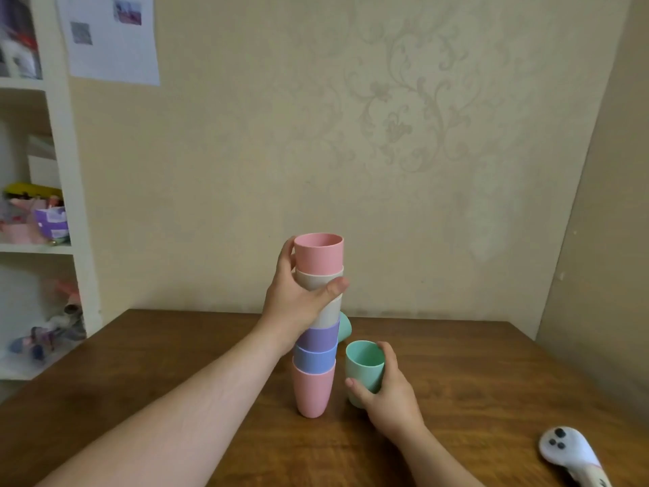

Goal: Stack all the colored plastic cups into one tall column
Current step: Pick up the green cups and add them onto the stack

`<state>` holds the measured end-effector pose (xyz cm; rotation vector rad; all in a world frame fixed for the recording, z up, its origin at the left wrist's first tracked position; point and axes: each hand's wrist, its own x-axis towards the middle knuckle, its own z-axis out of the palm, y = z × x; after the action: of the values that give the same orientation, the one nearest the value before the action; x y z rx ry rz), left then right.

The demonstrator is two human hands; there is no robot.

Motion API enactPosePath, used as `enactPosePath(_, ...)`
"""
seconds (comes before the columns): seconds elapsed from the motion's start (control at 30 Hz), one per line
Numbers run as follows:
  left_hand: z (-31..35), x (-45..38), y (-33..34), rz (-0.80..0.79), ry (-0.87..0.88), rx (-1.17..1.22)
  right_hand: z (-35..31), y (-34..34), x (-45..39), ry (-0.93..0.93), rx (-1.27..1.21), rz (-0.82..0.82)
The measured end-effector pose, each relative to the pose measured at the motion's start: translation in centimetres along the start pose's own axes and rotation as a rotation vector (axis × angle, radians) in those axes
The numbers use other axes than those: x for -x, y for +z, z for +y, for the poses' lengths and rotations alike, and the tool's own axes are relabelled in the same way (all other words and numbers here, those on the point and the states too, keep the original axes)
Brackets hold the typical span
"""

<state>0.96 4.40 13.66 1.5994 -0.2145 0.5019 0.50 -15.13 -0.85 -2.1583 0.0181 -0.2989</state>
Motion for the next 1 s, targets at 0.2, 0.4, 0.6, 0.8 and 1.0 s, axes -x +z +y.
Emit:
enactPosePath(0.2, 1.3, -0.7, 1.7, 0.099, 0.039, -0.152, -0.4, 0.7, 0.1, 0.03, 0.037, 0.04)
enactPosePath(0.4, 0.4, -1.1, 1.5, 0.129, 0.062, -0.119, -0.5, -0.2, -0.7, 0.064, 0.012, -0.049)
enactPosePath(0.6, 0.2, -1.2, 1.4, 0.112, 0.063, -0.108, -1.8, -3.0, -2.0, 0.082, 0.023, -0.015)
enactPosePath(0.8, 0.0, -1.4, 1.3, 0.11, 0.064, -0.1, -11.7, -8.9, -5.8, -0.063, -0.337, 0.306)
enactPosePath(1.0, 0.2, -1.5, 1.9, 0.094, 0.021, -0.122, -23.5, -11.4, -5.8, -0.314, -0.566, 0.142)
